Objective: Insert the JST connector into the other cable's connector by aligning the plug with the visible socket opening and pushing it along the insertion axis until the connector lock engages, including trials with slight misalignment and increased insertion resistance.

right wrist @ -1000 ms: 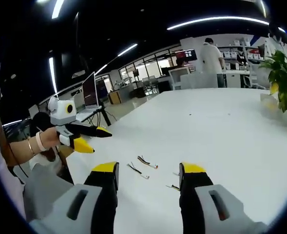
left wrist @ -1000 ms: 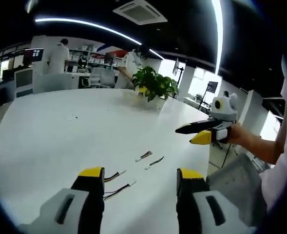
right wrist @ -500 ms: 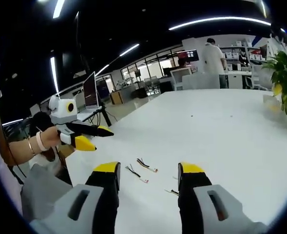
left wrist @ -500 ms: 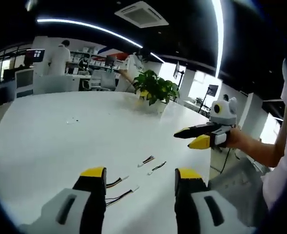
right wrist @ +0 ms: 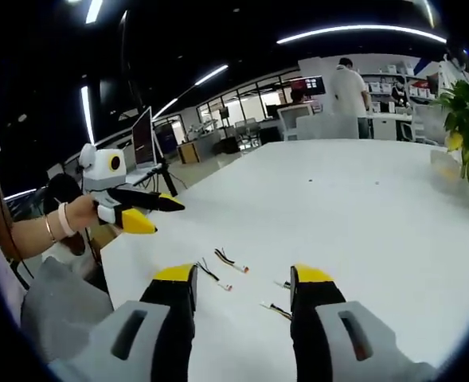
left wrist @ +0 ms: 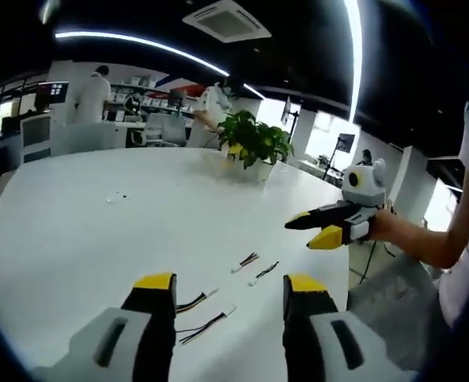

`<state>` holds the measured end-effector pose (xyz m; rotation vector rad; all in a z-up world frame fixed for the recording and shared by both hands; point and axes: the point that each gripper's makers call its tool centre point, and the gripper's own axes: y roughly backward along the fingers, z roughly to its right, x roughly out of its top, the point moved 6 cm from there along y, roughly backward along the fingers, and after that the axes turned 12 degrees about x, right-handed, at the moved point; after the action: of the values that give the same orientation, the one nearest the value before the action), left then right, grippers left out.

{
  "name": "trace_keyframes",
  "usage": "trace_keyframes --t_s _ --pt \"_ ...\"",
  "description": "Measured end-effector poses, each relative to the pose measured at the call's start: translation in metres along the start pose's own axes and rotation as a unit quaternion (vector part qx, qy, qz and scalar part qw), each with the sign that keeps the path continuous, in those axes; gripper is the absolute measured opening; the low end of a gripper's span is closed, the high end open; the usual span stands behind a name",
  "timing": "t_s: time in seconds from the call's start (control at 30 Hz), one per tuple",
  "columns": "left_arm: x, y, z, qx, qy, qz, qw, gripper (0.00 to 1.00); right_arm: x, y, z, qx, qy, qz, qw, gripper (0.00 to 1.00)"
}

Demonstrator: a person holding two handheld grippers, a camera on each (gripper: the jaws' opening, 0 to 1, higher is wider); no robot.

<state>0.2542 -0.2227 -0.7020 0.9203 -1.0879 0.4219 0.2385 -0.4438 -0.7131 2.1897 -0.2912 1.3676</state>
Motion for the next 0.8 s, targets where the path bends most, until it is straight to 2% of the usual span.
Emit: trace_keyframes --t_s 0.23,0.37,0.47,0.63,0.8 --pt "0.000 -0.008 -0.002 -0.004 0.000 -0.004 1.0000 0.48 0.008 0.003 0.006 -0.006 0.008 0.008 0.9999 0.47" --pt "-0.001 -0.011 -0.002 -0.007 -0.004 -0.009 0.9999 0.48 0.010 0.005 0.011 -0.003 0.045 -0.017 0.9989 0.44" --pt "0.001 -0.014 -0.001 -0.018 0.003 -0.007 0.9998 0.48 0.012 0.003 0.014 0.000 0.066 -0.022 0.9976 0.41" --pt "0.010 -0.017 0.000 -0.036 0.023 0.013 0.9990 0.48 0.010 -0.001 0.018 0.014 0.101 -0.043 0.9938 0.38" --pt "0.011 -0.021 -0.001 -0.038 0.009 0.012 0.9992 0.48 0.008 -0.006 0.022 0.022 0.121 -0.053 0.9911 0.36"
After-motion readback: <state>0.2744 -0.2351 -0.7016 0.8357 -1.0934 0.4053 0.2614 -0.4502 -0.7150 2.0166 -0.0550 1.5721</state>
